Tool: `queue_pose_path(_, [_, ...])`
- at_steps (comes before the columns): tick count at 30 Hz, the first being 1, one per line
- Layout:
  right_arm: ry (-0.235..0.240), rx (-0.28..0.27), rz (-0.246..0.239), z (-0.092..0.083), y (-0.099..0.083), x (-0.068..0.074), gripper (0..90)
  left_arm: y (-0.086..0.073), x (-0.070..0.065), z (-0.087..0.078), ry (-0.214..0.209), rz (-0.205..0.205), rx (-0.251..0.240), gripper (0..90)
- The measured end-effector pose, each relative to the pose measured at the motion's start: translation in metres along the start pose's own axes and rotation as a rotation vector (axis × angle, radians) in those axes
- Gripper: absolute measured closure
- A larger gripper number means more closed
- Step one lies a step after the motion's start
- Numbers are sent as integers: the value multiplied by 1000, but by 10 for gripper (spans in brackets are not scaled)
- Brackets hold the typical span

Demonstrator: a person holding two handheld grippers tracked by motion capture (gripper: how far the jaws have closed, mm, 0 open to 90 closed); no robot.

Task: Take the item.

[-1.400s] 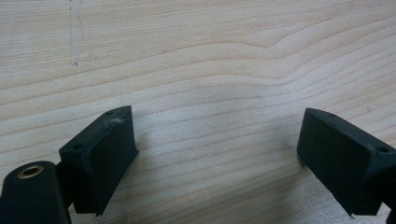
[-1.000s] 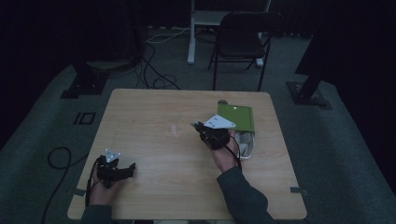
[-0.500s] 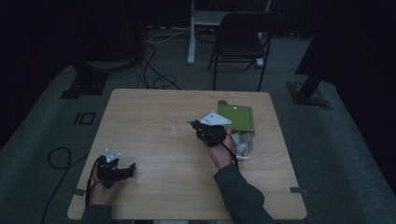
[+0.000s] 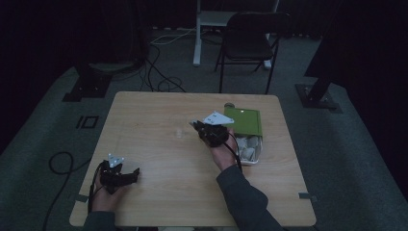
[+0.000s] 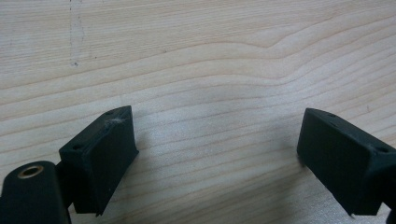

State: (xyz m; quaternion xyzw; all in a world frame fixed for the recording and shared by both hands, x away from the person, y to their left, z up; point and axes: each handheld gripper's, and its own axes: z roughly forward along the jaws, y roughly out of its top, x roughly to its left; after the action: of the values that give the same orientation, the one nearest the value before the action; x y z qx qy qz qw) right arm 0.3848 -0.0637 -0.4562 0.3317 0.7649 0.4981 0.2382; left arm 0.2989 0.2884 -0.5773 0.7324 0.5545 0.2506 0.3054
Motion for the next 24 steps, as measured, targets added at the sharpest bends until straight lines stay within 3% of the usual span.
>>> queue_pose_path(24, [14,-21,10,18,17,6,854,0,0,0,0,2,2,123])
